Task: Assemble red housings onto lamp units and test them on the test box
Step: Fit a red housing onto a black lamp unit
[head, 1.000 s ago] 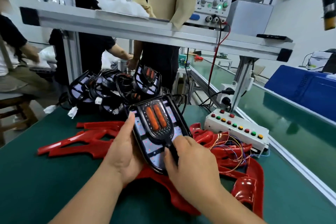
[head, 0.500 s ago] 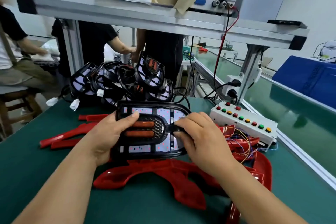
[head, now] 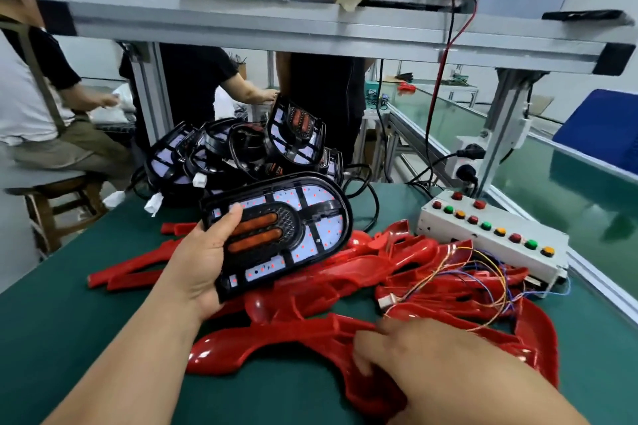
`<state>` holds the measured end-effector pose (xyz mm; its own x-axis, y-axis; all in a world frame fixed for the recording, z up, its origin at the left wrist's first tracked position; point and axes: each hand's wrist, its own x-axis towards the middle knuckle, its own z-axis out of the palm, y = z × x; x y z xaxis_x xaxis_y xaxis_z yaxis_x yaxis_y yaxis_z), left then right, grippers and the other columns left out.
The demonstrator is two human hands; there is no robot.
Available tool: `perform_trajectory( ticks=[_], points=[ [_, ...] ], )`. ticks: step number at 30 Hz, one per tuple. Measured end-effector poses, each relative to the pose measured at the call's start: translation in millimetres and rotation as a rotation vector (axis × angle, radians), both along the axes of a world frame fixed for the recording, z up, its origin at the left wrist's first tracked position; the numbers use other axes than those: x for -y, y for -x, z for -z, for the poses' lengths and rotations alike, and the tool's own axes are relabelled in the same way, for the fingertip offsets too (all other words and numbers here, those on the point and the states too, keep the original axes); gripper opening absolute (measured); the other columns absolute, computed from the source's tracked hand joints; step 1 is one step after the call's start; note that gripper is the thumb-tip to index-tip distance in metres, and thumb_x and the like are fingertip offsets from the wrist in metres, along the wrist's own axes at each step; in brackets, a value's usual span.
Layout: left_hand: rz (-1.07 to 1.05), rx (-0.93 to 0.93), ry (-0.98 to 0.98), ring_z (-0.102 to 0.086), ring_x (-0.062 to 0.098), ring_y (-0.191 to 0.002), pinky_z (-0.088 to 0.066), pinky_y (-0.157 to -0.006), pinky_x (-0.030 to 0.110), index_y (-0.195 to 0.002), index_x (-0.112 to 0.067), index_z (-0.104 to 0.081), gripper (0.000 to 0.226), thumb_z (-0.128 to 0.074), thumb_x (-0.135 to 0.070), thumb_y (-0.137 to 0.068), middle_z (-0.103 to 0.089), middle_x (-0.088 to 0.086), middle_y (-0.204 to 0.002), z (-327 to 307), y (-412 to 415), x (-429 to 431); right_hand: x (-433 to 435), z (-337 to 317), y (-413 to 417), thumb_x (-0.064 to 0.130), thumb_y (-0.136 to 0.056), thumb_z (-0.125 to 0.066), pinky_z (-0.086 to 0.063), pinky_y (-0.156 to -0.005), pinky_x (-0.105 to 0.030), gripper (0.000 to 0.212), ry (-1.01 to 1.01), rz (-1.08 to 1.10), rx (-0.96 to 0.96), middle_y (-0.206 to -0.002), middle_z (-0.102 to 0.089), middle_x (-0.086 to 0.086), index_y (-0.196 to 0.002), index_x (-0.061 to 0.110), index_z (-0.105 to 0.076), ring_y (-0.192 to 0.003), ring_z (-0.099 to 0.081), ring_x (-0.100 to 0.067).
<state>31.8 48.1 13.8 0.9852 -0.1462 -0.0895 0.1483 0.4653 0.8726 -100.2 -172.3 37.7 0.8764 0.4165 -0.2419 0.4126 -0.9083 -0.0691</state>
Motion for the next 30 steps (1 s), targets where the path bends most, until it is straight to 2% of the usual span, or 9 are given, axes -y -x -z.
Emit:
perform_trajectory(
  ticks=[2,5,8,10,14,17,21,25,30],
  points=[
    [-0.007,-0.037,0.018,-0.073,0.030,-0.092,-0.060,-0.060,0.039,-0.124,-0.005,-0.064,0.044,-0.053,-0.036,-0.095,-0.072,0.019,-0.110,-0.2,-0.6,0.2,2.9,-2.3,-1.7,0.037,-0.082,-0.067,-0.040,-0.081,-0.030,0.033,-0.059,0.020,-0.014,-0.106,-0.046,0.012,-0.108,0.037,-0.048,-0.100,-0.049,-0.013],
    [-0.012,-0.053,0.044,-0.073,0.028,-0.092,-0.060,-0.058,0.038,-0.124,-0.004,-0.064,0.046,-0.052,-0.038,-0.094,-0.072,0.018,-0.111,0.2,-2.1,1.0,23.2,-11.5,-4.0,0.045,-0.077,-0.068,-0.042,-0.078,-0.016,0.029,-0.215,0.062,0.021,-0.101,-0.051,0.019,-0.102,0.040,-0.055,-0.088,-0.052,0.003],
    [-0.017,-0.050,0.061,-0.073,0.028,-0.092,-0.060,-0.058,0.038,-0.122,-0.003,-0.065,0.048,-0.054,-0.039,-0.091,-0.072,0.017,-0.111,0.3,-2.8,3.0,49.5,-24.9,-5.0,0.058,-0.074,-0.071,-0.046,-0.065,-0.015,0.028,-0.666,0.097,-0.018,-0.083,-0.065,0.009,-0.089,0.035,-0.065,-0.069,-0.058,0.002],
    [-0.021,-0.038,0.057,-0.073,0.028,-0.092,-0.060,-0.059,0.038,-0.122,-0.003,-0.064,0.048,-0.054,-0.039,-0.091,-0.072,0.018,-0.110,0.6,-2.6,4.7,65.1,-25.6,-7.0,0.068,-0.073,-0.068,-0.047,-0.057,-0.019,0.040,-0.971,0.149,0.016,-0.071,-0.065,-0.001,-0.081,0.029,-0.067,-0.059,-0.059,-0.006],
    [-0.011,0.030,0.036,-0.074,0.030,-0.090,-0.060,-0.060,0.041,-0.124,-0.005,-0.062,0.041,-0.051,-0.033,-0.096,-0.074,0.017,-0.105,0.9,1.4,9.2,70.4,-14.5,-18.2,0.083,-0.067,-0.059,-0.041,-0.046,-0.016,0.057,-1.241,0.310,0.259,-0.055,-0.059,-0.003,-0.076,0.027,-0.066,-0.045,-0.050,-0.009],
    [0.027,0.084,0.000,-0.074,0.033,-0.089,-0.060,-0.064,0.047,-0.124,-0.008,-0.061,0.043,-0.058,-0.033,-0.089,-0.074,0.017,-0.102,0.0,6.4,13.6,61.9,-6.0,-27.5,0.077,-0.070,-0.063,-0.040,-0.047,-0.016,0.064,-1.443,0.359,0.238,-0.056,-0.057,-0.002,-0.085,0.014,-0.065,-0.047,-0.045,-0.012],
    [0.109,0.137,-0.037,-0.072,0.037,-0.094,-0.059,-0.074,0.054,-0.129,-0.010,-0.056,0.052,-0.062,-0.035,-0.083,-0.073,0.019,-0.106,-2.7,13.1,18.5,38.9,3.7,-33.6,0.057,-0.080,-0.057,-0.038,-0.045,-0.013,0.037,-1.492,0.389,0.134,-0.054,-0.055,-0.001,-0.073,0.022,-0.066,-0.045,-0.043,-0.008],
    [0.149,0.156,-0.037,-0.071,0.040,-0.096,-0.059,-0.069,0.050,-0.131,-0.008,-0.054,0.053,-0.062,-0.032,-0.084,-0.071,0.022,-0.109,-4.0,16.0,19.5,23.4,5.8,-36.4,0.046,-0.082,-0.050,-0.036,-0.043,-0.013,0.039,-1.418,0.447,0.052,-0.055,-0.054,-0.001,-0.081,0.007,-0.056,-0.045,-0.043,-0.006],
    [0.152,0.222,-0.069,-0.071,0.040,-0.097,-0.059,-0.071,0.048,-0.126,-0.007,-0.057,0.050,-0.063,-0.031,-0.083,-0.071,0.022,-0.109,-2.5,16.4,17.3,21.5,6.5,-40.1,0.045,-0.081,-0.052,-0.036,-0.043,-0.015,0.038,-1.421,0.518,-0.008,-0.056,-0.055,-0.003,-0.082,0.007,-0.058,-0.044,-0.044,-0.008]
  ],
)
